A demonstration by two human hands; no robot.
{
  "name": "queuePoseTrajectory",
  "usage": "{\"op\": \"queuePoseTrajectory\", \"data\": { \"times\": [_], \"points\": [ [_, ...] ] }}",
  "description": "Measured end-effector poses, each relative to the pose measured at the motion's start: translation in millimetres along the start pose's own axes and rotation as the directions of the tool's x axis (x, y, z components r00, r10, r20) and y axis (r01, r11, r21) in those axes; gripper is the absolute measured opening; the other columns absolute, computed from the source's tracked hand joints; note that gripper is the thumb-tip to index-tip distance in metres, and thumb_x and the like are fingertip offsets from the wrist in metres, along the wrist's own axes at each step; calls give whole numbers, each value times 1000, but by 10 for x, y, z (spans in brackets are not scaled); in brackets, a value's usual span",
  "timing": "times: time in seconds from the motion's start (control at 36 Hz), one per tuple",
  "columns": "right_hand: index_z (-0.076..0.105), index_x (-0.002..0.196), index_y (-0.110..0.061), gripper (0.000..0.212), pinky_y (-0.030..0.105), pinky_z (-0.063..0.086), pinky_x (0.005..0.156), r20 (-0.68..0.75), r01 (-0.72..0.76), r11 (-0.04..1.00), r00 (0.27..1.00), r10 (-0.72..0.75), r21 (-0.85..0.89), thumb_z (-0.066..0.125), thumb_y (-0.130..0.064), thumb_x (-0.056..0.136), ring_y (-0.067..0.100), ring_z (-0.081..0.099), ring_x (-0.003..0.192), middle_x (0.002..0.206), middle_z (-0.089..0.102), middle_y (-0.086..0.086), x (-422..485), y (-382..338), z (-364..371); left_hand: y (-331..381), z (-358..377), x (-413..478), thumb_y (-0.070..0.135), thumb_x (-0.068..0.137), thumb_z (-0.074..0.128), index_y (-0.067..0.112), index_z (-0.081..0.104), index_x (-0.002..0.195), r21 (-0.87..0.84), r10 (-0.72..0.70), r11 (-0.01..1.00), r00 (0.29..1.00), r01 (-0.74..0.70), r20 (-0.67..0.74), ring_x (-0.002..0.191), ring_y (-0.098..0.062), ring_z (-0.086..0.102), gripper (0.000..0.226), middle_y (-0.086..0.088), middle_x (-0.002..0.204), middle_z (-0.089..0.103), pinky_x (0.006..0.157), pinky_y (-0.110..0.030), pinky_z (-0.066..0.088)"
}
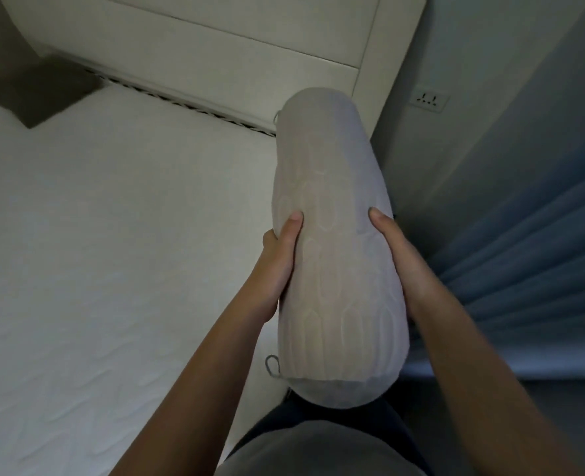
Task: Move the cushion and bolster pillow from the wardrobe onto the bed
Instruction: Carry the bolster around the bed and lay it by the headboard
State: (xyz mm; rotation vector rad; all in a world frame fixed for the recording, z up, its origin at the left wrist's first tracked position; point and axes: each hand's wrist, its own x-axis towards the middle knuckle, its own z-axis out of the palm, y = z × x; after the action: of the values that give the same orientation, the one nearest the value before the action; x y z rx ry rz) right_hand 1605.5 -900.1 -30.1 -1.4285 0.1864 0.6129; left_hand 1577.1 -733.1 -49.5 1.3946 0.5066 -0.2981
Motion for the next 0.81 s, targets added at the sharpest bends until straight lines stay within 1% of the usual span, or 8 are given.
{"op": "queuePoseTrajectory", "data": {
  "times": [0.11,0.17,0.25,0.42,0.53,0.58,0.67,0.81],
  "points": [
    [42,128,-35,56,10,51,51,25,-8,1000,1000,8,-8,53,-57,77,-4,68,73,93,71,-15,343,-179,-7,150,-63,256,78,69,45,24,25,143,10,-16,1000,1000,15,13,109,-13,51,94,7,128,48,85,-30,41],
    [44,122,-38,54,10,51,52,58,1,1000,998,0,-22,56,-58,72,-3,68,75,83,73,-20,478,-245,10,212,-104,332,80,57,47,25,24,142,27,-27,999,999,26,21,101,-10,52,104,8,123,47,75,-26,43],
    [46,128,-36,66,13,53,58,96,-8,999,995,13,-51,60,-61,67,0,68,85,93,73,-18,752,-314,15,260,-179,509,83,39,48,24,25,141,58,-43,997,999,43,11,104,-14,55,120,4,128,51,78,-30,46],
    [52,126,-31,77,25,53,76,158,-53,983,984,81,-174,63,-67,59,8,68,94,107,72,-7,1421,-440,57,325,-356,916,88,35,48,21,31,138,75,-49,996,997,54,-67,101,-11,58,125,3,125,55,69,-27,49],
    [57,110,-35,73,20,53,66,220,-37,956,970,105,-292,65,-71,47,6,70,87,97,73,-9,2017,-624,108,397,-424,1319,86,40,46,20,34,136,33,-24,999,990,29,-141,91,-3,57,117,10,111,57,55,-16,48],
    [57,107,-34,67,14,52,59,294,-16,932,947,130,-361,65,-68,49,1,70,81,93,72,-12,2439,-793,154,479,-436,1618,83,44,46,20,34,137,-18,-40,999,975,37,-220,87,0,55,113,10,110,56,50,-13,47],
    [57,109,-29,47,10,51,55,300,24,920,949,103,-391,64,-55,70,-3,69,76,96,68,-11,2735,-855,164,460,-404,1806,80,53,46,18,34,137,-44,-46,998,963,35,-264,88,-6,54,105,5,117,51,57,-18,45],
    [59,92,-35,14,13,52,59,373,62,874,917,141,-482,63,-42,81,0,69,79,96,69,-11,3432,-1072,143,456,-315,2420,59,82,49,17,37,136,-169,-111,984,926,52,-361,90,-7,55,69,3,117,51,64,-21,48]
  ]
}}
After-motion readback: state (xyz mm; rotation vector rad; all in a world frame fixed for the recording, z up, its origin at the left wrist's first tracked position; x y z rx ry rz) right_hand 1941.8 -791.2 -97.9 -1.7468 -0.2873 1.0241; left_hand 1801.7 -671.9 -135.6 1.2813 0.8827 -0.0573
